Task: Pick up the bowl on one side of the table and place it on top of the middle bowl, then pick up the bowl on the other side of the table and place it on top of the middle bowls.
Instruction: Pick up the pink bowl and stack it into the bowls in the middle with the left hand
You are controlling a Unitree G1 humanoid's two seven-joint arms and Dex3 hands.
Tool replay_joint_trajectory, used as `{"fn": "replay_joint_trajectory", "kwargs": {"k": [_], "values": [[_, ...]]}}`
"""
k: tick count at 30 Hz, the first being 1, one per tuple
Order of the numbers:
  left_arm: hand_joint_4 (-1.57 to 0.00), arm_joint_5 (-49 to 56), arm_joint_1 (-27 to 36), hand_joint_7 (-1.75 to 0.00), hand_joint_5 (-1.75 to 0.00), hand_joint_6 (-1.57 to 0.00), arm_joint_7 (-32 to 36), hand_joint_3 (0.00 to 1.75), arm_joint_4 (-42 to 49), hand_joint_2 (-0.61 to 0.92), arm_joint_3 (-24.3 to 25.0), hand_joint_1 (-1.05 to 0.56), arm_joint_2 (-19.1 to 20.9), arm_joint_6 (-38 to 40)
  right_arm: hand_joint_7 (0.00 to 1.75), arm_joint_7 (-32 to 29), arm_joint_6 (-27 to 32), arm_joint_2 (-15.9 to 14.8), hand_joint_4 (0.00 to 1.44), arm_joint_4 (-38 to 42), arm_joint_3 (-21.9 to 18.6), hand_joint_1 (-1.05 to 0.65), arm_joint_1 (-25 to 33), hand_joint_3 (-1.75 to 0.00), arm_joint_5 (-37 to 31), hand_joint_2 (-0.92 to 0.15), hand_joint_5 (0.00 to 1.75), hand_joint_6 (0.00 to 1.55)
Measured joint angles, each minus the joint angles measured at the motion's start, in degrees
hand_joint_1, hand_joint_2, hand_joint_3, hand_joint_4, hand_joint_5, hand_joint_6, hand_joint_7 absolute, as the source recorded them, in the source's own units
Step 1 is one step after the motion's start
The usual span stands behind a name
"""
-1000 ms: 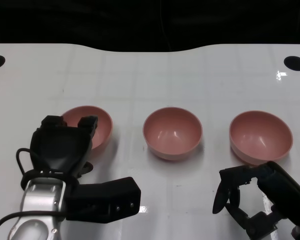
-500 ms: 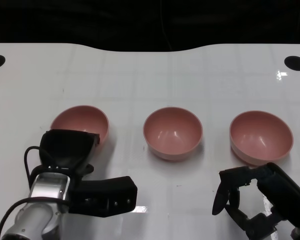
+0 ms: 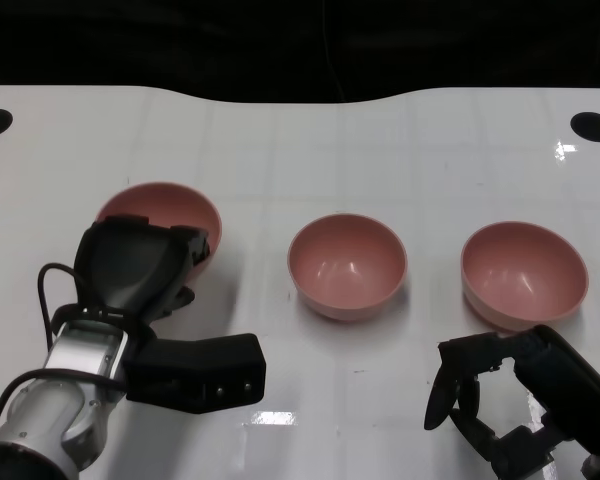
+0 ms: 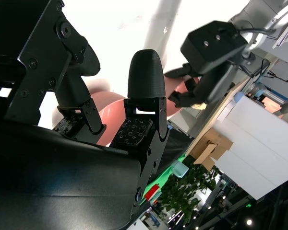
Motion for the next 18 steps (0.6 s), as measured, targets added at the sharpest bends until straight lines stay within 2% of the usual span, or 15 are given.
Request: {"fn": "replay_joint_trajectory", "kwargs": {"k": [6,18], "values": [[-0.86,0.5,-0.3,-0.53,-1.75,-1.06,0.7,0.06,-4.3,0.90,0.0,-0.29,0.7,-0.6,1.11,-0.2,0.0,0.0,1.02,-0.1,0.0,0.31,0.0,-1.53,-0.2,-0.07,1.61,1.03],[-0.87,0.5,-0.3,-0.55,-1.75,-1.05,0.7,0.06,-4.3,0.90,0.0,-0.29,0.8,-0.6,1.10,-0.4,0.0,0.0,1.02,-0.1,0.0,0.31,0.0,-1.53,-0.7,-0.07,1.62,1.04]]}}
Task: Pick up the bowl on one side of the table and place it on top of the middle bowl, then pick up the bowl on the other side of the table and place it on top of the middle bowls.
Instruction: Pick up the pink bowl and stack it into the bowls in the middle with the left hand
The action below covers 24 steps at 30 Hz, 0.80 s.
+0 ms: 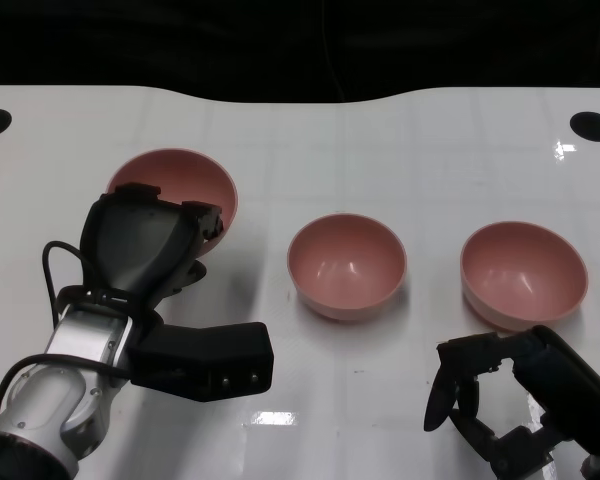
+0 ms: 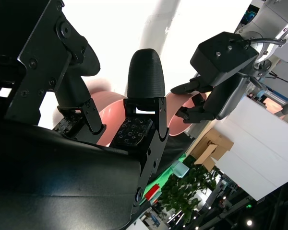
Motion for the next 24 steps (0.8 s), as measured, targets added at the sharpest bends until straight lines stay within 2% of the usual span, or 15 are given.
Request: {"fn": "replay_joint_trajectory", "kwargs": {"k": [6,12,21,23,24], "values": [[-0.91,0.2,-0.5,-0.58,-1.75,-1.09,0.0,0.05,-0.8,0.89,-1.1,-0.30,-0.3,-0.6,1.09,-0.1,0.0,0.0,1.00,0.0,0.0,0.33,0.0,-1.54,0.0,-0.08,1.59,1.03],[-0.92,0.5,-5.1,-0.63,-1.75,-1.11,0.0,0.04,-5.3,0.88,-3.6,-0.30,-3.6,-3.7,1.10,-0.1,0.0,0.2,1.01,0.0,0.6,0.34,-0.1,-1.55,0.0,-0.07,1.56,1.03],[-0.92,0.5,-5.1,-0.66,-1.75,-1.09,0.0,0.04,-5.2,0.88,-3.7,-0.30,-3.3,-3.5,1.10,-0.1,0.0,0.2,1.02,0.0,0.6,0.34,0.0,-1.56,0.0,-0.07,1.55,1.03],[-0.93,0.6,-5.1,-0.83,-1.75,-1.01,0.0,0.04,-5.3,0.86,-3.7,-0.30,-3.3,-3.5,1.10,-0.1,0.0,0.2,1.02,0.0,0.6,0.35,0.0,-1.55,0.0,-0.07,1.55,1.03],[-0.93,0.6,-5.1,-0.81,-1.75,-1.00,0.0,0.03,-5.3,0.84,-3.7,-0.32,-3.4,-3.7,1.10,-0.1,0.0,0.2,1.02,0.0,0.6,0.36,0.0,-1.55,0.0,-0.07,1.56,1.03]]}}
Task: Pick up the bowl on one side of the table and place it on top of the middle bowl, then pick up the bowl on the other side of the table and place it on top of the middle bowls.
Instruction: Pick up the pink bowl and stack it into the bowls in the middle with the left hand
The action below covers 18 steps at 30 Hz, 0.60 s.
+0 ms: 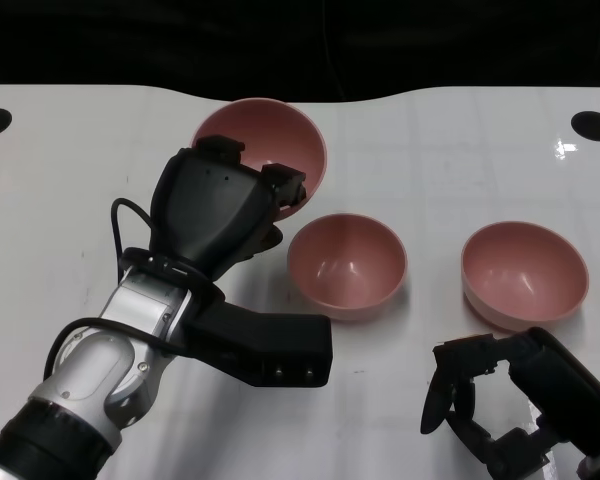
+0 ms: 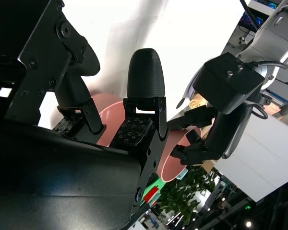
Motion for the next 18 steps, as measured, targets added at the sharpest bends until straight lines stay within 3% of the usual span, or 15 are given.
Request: {"fn": "replay_joint_trajectory", "kwargs": {"k": [4,5,7,10,17,18], "values": [[-0.92,-0.5,0.0,-0.58,-1.75,-1.09,-0.1,0.02,-0.9,0.86,-0.5,-0.37,-1.1,-0.9,1.10,0.0,0.0,0.0,1.03,0.0,0.0,0.37,0.0,-1.55,0.0,-0.07,1.57,1.04],[-0.92,-0.6,0.0,-0.76,-1.75,-1.04,-0.1,0.03,-1.0,0.88,-0.6,-0.32,-1.4,-1.2,1.11,0.0,0.0,0.0,1.02,0.0,0.1,0.36,0.0,-1.55,0.0,-0.07,1.57,1.04],[-0.92,-0.6,0.0,-0.93,-1.75,-0.98,0.0,0.03,-1.0,0.90,-0.7,-0.29,-2.0,-2.2,1.11,0.0,0.0,0.0,1.02,0.0,0.1,0.36,0.0,-1.56,0.0,-0.07,1.56,1.04],[-0.93,-0.6,-0.1,-0.91,-1.75,-0.96,0.0,0.04,-0.6,0.91,-1.1,-0.29,-2.5,-3.6,1.10,0.0,0.0,0.0,1.01,0.0,0.1,0.35,0.0,-1.56,0.0,-0.07,1.55,1.04],[-0.94,-3.8,-0.1,-1.16,-1.75,-0.90,-0.2,0.15,2.6,0.90,-1.7,-0.24,-4.5,-7.5,1.09,0.0,0.0,0.0,1.02,0.0,0.1,0.34,0.0,-1.57,0.0,-0.06,1.49,1.04],[-0.94,-4.8,-0.1,-1.26,-1.75,-0.88,-0.5,0.43,3.1,0.76,-1.8,-0.24,-4.9,-8.0,1.09,0.0,0.0,0.0,1.02,0.0,0.1,0.33,0.0,-1.57,0.0,-0.06,1.49,1.04]]}}
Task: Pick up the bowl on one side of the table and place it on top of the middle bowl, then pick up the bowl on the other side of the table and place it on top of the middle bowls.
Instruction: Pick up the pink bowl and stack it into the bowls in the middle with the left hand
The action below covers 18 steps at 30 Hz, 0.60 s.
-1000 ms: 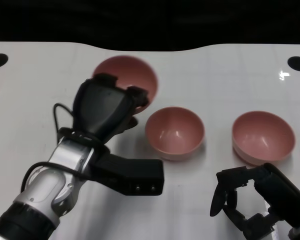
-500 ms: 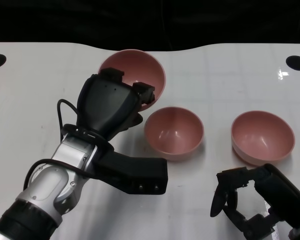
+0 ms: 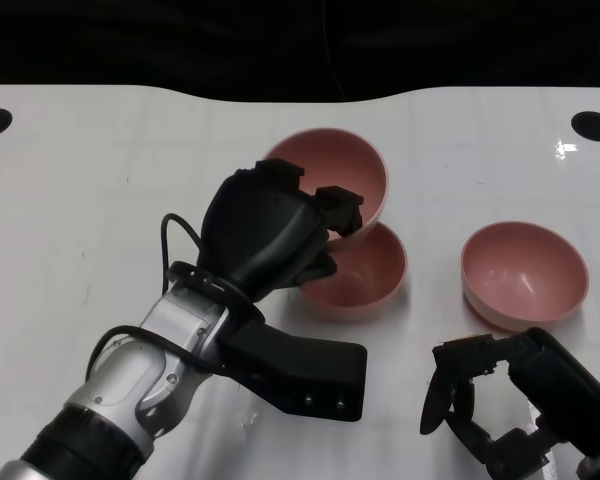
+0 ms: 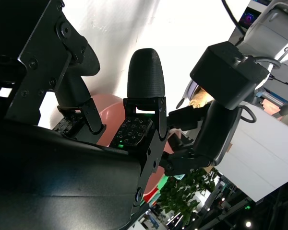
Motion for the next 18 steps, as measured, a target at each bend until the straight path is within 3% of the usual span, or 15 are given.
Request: {"fn": "replay_joint_trajectory", "kwargs": {"k": [2,7,11,14,15,17,18], "values": [[-0.94,-0.9,0.0,-1.39,-1.75,-0.84,-0.8,0.91,0.6,0.54,-0.1,-0.25,-0.6,-0.6,1.09,0.0,0.0,0.0,1.02,0.0,0.0,0.32,0.0,-1.57,0.0,-0.05,1.48,1.04],[-0.90,-4.6,0.0,-1.46,-1.75,-0.79,-3.2,1.12,2.5,0.45,-0.3,-0.27,-1.9,-2.2,1.09,0.0,-0.1,0.0,1.03,0.0,0.3,0.31,0.0,-1.58,0.0,-0.05,1.48,1.04],[-0.88,-6.0,0.0,-1.44,-1.75,-0.79,-5.7,1.14,3.3,0.45,-0.4,-0.27,-2.4,-2.2,1.10,0.0,-0.2,0.1,1.04,0.0,0.8,0.31,0.0,-1.60,0.1,-0.05,1.51,1.04],[-0.83,-6.3,0.0,-1.18,-1.71,-0.83,-6.1,1.07,4.4,0.47,-0.7,-0.27,-2.5,-2.5,1.10,0.0,-0.2,0.1,1.03,0.0,0.8,0.29,0.0,-1.61,0.2,-0.04,1.53,1.03],[-0.79,-6.2,0.0,-0.99,-1.57,-0.80,-6.1,0.91,5.1,0.55,-1.0,-0.29,-2.4,-2.7,1.10,-0.1,-0.3,0.1,1.02,0.0,0.8,0.28,0.0,-1.60,0.2,-0.04,1.54,1.02],[-0.77,-5.9,0.0,-0.86,-1.49,-0.80,-6.1,0.79,6.6,0.61,-1.7,-0.29,-2.4,-3.0,1.11,-0.2,-0.3,0.1,1.01,-0.1,0.8,0.28,0.1,-1.60,0.2,-0.05,1.55,1.02],[-0.61,-5.3,-0.1,-0.61,-1.13,-0.65,-7.0,0.64,6.6,0.73,-2.2,-0.35,-2.2,-2.4,1.11,-0.2,-0.3,0.1,1.01,-0.2,0.8,0.28,0.1,-1.60,0.2,-0.05,1.55,1.02]]}}
